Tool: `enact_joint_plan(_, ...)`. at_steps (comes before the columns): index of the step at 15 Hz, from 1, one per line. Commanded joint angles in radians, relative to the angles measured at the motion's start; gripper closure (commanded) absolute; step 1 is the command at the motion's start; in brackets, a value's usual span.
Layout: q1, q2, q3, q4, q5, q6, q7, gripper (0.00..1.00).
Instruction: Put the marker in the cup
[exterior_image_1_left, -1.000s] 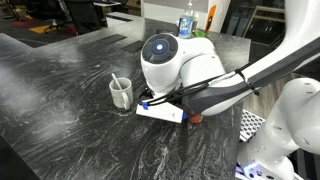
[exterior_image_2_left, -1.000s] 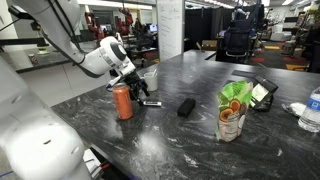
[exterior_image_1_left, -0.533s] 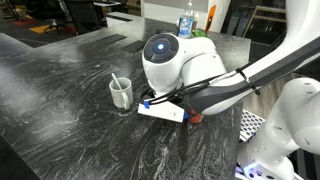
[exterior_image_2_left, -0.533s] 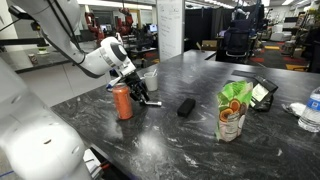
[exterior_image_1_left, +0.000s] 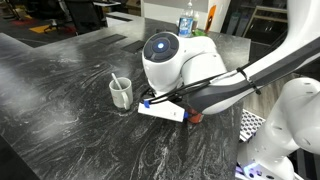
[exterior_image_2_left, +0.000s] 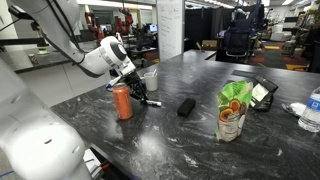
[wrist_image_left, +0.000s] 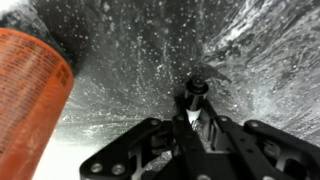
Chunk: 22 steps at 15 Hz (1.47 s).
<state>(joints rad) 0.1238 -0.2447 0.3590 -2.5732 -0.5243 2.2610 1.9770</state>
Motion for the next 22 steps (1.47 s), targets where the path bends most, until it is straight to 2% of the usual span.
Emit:
enact_joint_plan(1, 0.03, -0.009, -0.037, 0.012, 0.079, 0.043, -0.075, 0.96)
enact_joint_plan(10, 0.069, -0.147, -0.046, 0.09, 0.288, 0.01, -0.246, 0.96)
enact_joint_plan(19, 0.083, -0.287, -0.143, 0.069, 0.625, 0.294, -0.431, 0.96)
enact_joint_plan(22, 0.12, -0.289, -0.197, 0.056, 0.789, 0.409, -0.521, 0.96)
